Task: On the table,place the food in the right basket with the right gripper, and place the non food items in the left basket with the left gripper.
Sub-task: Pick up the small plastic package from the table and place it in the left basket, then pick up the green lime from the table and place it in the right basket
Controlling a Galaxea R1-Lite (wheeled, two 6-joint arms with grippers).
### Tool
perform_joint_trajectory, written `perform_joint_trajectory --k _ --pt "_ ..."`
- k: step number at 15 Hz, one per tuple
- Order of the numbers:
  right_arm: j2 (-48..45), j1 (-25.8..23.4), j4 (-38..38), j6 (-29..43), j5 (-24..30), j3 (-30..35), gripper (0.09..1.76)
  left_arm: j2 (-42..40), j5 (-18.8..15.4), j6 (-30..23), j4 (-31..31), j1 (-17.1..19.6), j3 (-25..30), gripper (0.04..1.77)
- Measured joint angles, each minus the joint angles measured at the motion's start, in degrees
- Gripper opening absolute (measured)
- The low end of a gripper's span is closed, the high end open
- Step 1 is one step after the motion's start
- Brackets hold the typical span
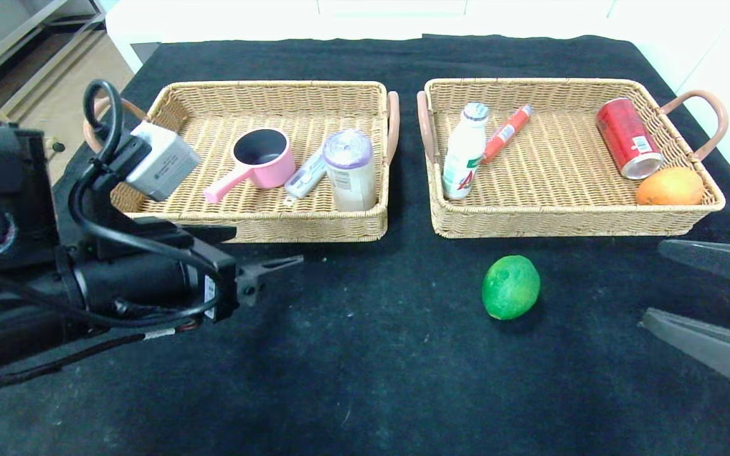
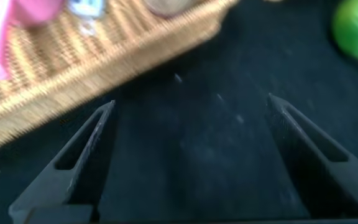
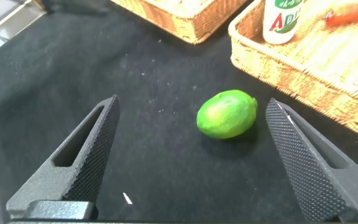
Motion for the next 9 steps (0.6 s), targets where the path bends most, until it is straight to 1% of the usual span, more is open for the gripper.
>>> perform_joint_trajectory --k 2,5,7,9 --pt "1.0 0.6 0.0 0.0 -1.5 0.0 1.71 -2.5 -1.9 0.8 -3.1 -0.1 4.3 1.69" --pt "2.3 3.6 0.0 0.0 -5.6 0.0 1.71 -5.0 -6.1 2.7 -10.9 -0.1 11.3 1.70" --pt "2.7 6.7 0.5 0.0 -9.5 0.2 1.71 -5.9 -6.9 3.0 -13.4 0.1 14.6 1.70" --pt "3.2 9.8 2.4 0.1 -14.3 0.1 1.71 -6.2 -7.1 3.1 -13.9 0.1 15.9 1.70"
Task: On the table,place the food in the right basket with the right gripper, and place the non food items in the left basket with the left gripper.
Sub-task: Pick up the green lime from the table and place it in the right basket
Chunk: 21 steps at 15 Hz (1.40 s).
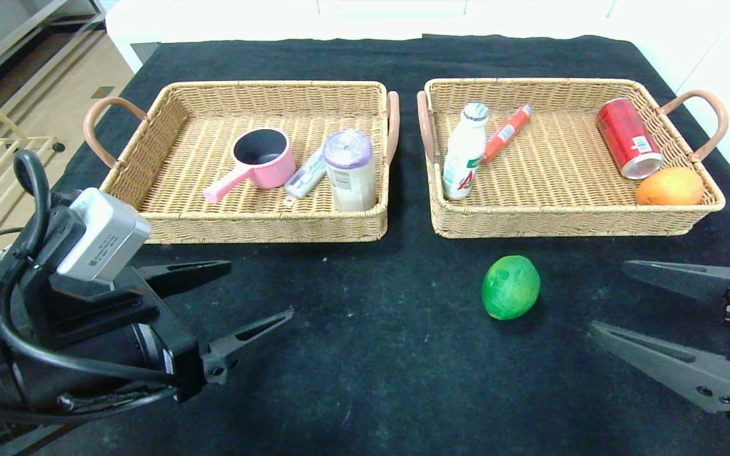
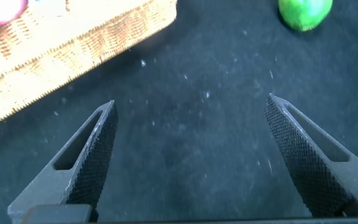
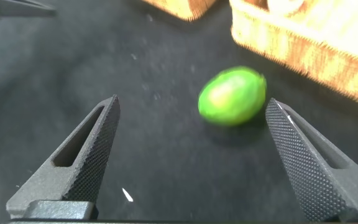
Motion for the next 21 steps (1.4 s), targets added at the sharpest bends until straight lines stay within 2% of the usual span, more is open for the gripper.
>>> perform_joint_trajectory --k 2,4,8,10,12,14,17,21 --pt "0.9 2.6 3.9 0.7 -7.9 -1.6 1.71 0.3 0.0 0.0 0.0 -0.2 0.4 1.70" --pt "2.4 5.8 10.5 4.9 -16.0 -5.7 1.71 1.1 0.0 0.1 -0.1 -0.3 0.4 1.71" --pt "7.9 12.7 28.0 14.5 -31.2 -20.9 1.71 3.3 0.1 0.0 -0.4 -0.7 0.5 1.71" --pt "12.4 14.6 37.1 19.2 -36.9 -29.2 1.71 3.9 0.0 0.0 -3.0 -0.9 1.0 1.71" --pt "17.2 15.5 44.7 23.9 -39.3 -36.4 1.71 4.0 0.0 0.0 -6.8 -0.9 2.0 1.71" --pt "21.6 15.9 49.3 27.1 -41.4 -41.7 1.71 4.1 0.0 0.1 -7.7 -1.0 2.7 1.71" --pt "27.3 16.0 51.2 30.9 -45.8 -46.2 1.71 4.1 0.0 0.2 -7.9 -1.0 2.9 1.71" --pt "30.9 16.1 51.3 33.7 -46.1 -48.2 1.71 4.1 0.1 0.2 -7.9 -1.0 2.9 1.72"
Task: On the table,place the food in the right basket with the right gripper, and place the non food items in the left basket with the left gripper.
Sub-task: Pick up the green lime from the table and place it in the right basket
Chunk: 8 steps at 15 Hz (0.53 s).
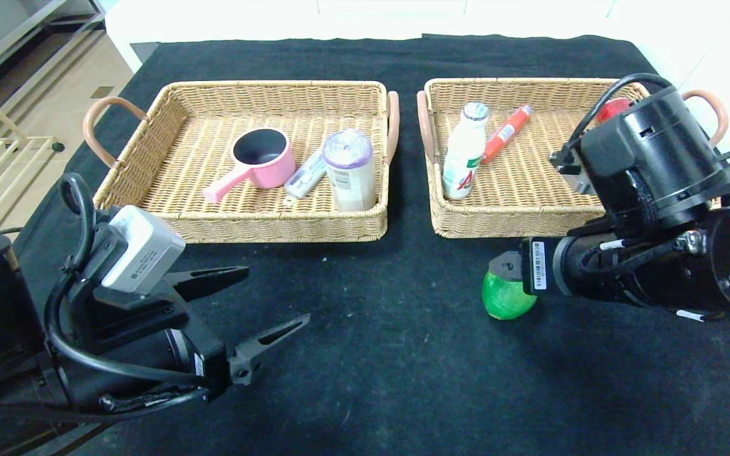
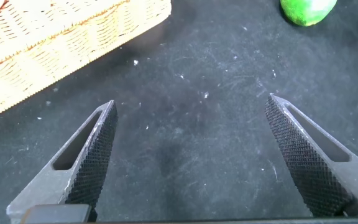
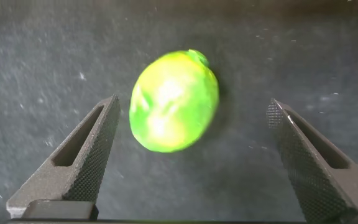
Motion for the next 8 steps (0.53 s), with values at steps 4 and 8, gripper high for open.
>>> perform_joint_trajectory --k 4,8 --pt "2.1 0.7 0.0 1.9 -0.7 -0.4 1.71 0.1 0.1 0.1 0.0 0.0 0.1 1.72" --pt "4.3 0.7 -0.5 3.2 -0.7 -0.5 1.71 0.1 0.1 0.0 0.0 0.1 0.1 1.72"
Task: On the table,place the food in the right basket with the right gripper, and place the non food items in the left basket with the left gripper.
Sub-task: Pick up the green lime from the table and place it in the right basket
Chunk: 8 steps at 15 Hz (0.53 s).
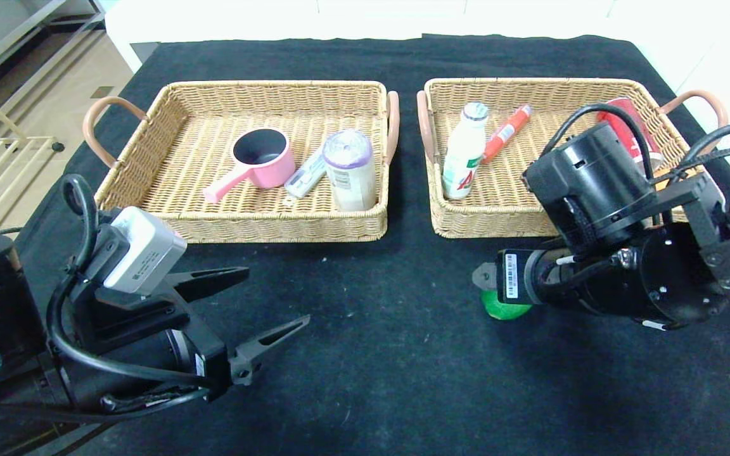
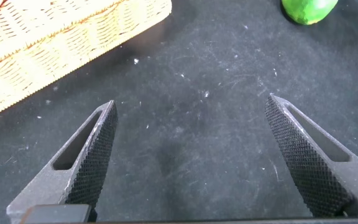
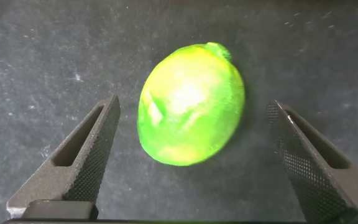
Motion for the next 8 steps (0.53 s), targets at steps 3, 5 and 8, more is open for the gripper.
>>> perform_joint_trajectory --k 3,5,8 --pt "0.9 0.2 0.0 0.3 0.0 0.1 1.71 0.2 0.0 0.0 0.0 0.1 0.0 1.72" --pt "1.4 0.2 0.0 0.7 -0.1 0.1 1.71 0.1 0.0 0.1 0.0 0.2 0.0 1.72" --pt "2.1 0.0 0.0 1.8 -0.2 0.2 1.71 0.2 0.1 0.1 0.0 0.2 0.0 1.72"
